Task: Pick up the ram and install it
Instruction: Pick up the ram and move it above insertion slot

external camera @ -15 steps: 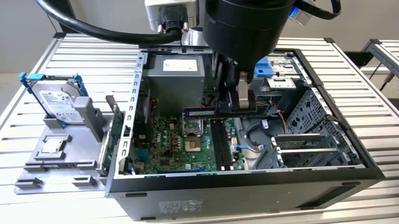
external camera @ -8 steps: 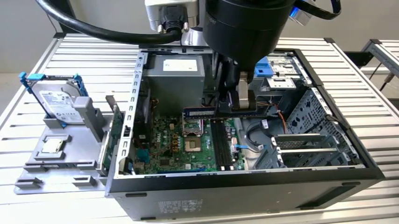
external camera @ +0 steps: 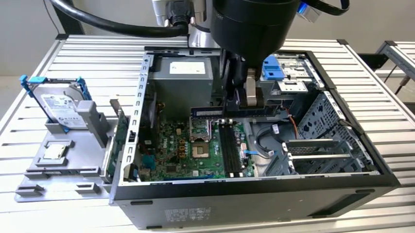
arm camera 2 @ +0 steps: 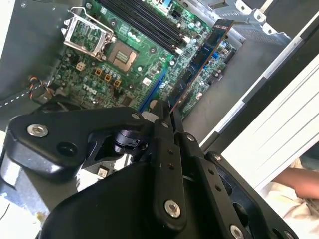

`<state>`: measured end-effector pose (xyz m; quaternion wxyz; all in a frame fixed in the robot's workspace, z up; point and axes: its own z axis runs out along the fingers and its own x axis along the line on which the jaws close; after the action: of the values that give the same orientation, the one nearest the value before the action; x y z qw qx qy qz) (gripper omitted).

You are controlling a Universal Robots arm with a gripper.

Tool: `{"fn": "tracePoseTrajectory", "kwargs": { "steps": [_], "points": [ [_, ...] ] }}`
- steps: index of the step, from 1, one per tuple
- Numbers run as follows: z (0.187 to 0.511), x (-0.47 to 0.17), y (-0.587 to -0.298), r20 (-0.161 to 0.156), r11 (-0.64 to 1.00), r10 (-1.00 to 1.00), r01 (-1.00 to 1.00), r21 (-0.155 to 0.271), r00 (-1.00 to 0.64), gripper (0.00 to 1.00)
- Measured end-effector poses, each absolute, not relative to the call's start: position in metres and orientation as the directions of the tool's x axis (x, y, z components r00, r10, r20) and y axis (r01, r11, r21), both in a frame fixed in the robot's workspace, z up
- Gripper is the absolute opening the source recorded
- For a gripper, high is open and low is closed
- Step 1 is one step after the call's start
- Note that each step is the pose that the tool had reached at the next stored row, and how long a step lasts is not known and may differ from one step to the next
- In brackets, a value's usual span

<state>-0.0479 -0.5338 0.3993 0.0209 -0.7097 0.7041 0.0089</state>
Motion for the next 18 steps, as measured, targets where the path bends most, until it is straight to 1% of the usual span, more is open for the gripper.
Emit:
{"fn": "tracePoseTrajectory", "kwargs": {
  "steps": [18],
  "points": [
    [0.399, -0.048, -0.512, -0.042, -0.008, -0.999, -1.0, -0.017, 0.008, 0.0]
  ]
}}
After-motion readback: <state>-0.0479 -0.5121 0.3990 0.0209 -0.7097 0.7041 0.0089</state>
